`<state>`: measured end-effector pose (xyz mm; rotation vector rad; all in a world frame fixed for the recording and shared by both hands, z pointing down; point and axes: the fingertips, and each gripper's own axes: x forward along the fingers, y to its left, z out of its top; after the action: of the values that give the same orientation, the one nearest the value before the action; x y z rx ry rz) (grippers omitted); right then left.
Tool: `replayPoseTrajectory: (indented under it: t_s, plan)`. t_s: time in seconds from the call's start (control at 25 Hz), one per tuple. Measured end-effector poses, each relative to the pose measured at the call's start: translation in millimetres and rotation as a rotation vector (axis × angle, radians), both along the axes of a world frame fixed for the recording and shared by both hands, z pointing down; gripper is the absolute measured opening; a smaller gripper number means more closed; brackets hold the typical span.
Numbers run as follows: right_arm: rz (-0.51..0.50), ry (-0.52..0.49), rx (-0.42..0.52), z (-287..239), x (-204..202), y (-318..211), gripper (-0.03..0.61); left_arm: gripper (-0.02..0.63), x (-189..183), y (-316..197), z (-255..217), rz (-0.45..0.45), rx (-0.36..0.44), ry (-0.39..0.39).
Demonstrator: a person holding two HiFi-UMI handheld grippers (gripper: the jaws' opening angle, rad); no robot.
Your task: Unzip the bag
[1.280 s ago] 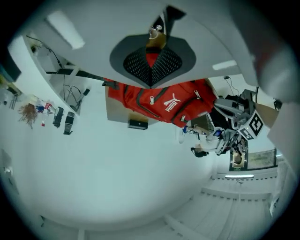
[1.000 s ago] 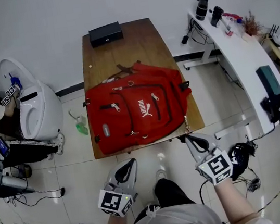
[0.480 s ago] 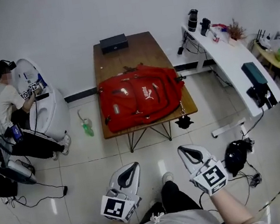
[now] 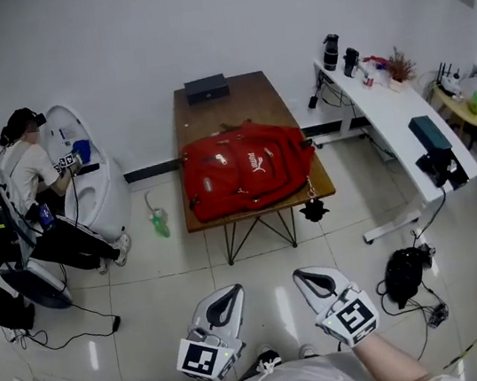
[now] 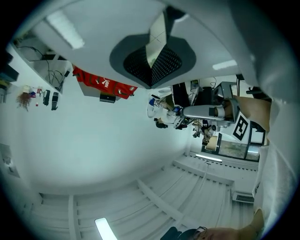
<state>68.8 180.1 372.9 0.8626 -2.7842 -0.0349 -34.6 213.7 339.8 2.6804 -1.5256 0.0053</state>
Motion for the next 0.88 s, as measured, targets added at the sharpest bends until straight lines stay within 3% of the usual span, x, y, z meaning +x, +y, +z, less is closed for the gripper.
replayPoseTrajectory:
  t_s: [0.16,0.32,0.6,0.88]
  plan:
    - [-0.005,-0.044,-0.019,-7,6,3,0.006,0.007,12,11,-2,0.015,-0.008,0.006]
    - [0.017,-0.021,-0.022,-9,12,1,0.006,0.006,15,12,2,0.001,-0.013,0.004]
    - [-0.006,0.062,0.096,-14,19,4,0.006,0.007,22,2,-6,-0.018,0.001,0.024]
    - [0.011,0.055,0.090,-19,23,-2,0.006,0.008,23,-4,-9,-0.029,0.014,-0.022]
